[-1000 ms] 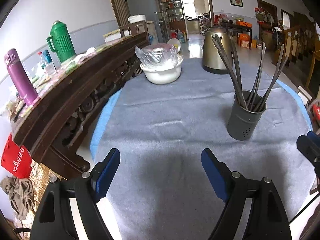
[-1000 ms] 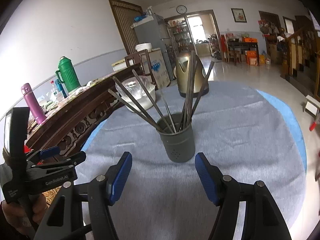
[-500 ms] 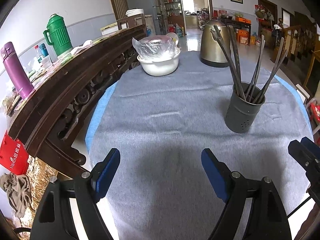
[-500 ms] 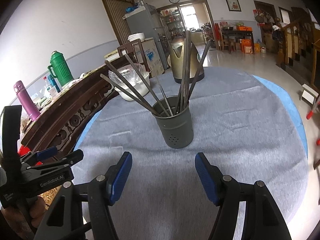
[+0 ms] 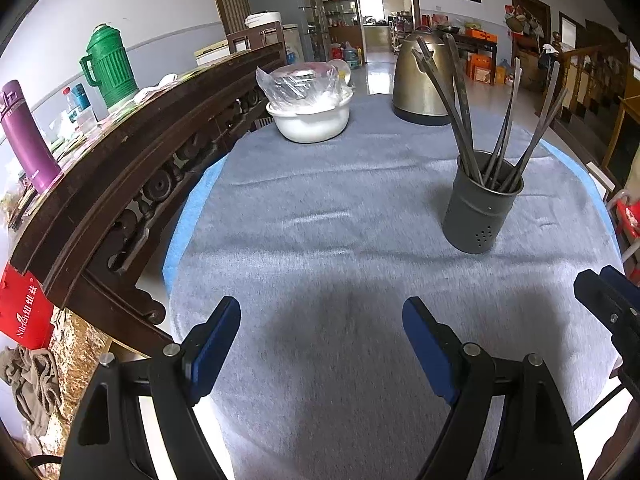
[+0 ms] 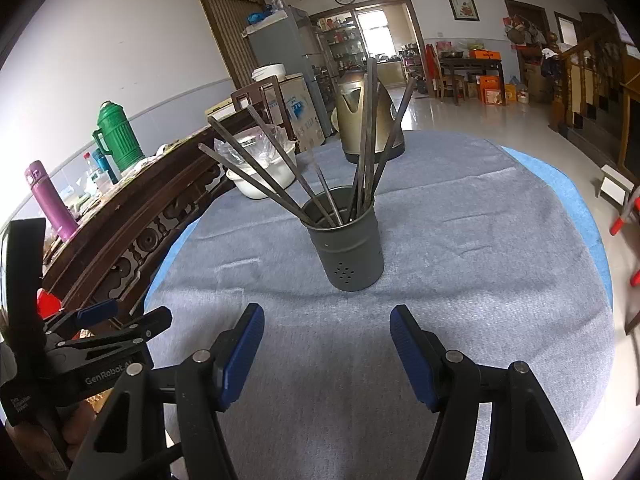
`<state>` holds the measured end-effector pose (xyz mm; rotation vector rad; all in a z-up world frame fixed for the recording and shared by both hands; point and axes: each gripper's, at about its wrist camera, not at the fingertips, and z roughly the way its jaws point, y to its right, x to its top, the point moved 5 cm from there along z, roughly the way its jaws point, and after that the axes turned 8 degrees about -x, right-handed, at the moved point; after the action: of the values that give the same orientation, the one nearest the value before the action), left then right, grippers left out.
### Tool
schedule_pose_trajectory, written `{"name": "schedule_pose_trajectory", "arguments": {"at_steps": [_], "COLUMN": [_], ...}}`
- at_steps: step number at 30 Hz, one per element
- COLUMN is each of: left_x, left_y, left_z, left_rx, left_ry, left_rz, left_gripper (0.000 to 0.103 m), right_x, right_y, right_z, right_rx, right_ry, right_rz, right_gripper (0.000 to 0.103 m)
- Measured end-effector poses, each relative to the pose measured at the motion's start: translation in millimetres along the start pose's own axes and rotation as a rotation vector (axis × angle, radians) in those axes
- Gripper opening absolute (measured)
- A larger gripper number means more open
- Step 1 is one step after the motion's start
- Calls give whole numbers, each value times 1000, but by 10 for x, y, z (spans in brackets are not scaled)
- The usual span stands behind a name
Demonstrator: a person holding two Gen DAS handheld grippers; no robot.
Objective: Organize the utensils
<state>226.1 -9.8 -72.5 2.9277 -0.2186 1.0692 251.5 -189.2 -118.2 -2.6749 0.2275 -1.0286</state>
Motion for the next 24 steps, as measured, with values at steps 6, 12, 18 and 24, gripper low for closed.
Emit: {"name": "schedule_pose_trajectory", "arguments": {"at_steps": [6, 12, 18, 24], "left_x": [-31, -39, -46, -52], "left_y": [-6, -32, -74, -107], "left_z": [23, 29, 50, 55], "left_rx": [-5, 0, -2, -2], "left_ry": [-10, -11, -16, -15], "left_rz": [-4, -5, -13, -22], "left_gripper": [84, 84, 84, 84], "right_x": [-15, -9, -5, -3], "right_y": [-24, -53, -65, -95], "right_z": [6, 13, 35, 24], "right_rx": [2, -1, -7, -10], "right_ry": [-5, -1, -6, -5], "right_rz": [-2, -7, -5, -13], "right_gripper": [70, 70, 70, 70]}}
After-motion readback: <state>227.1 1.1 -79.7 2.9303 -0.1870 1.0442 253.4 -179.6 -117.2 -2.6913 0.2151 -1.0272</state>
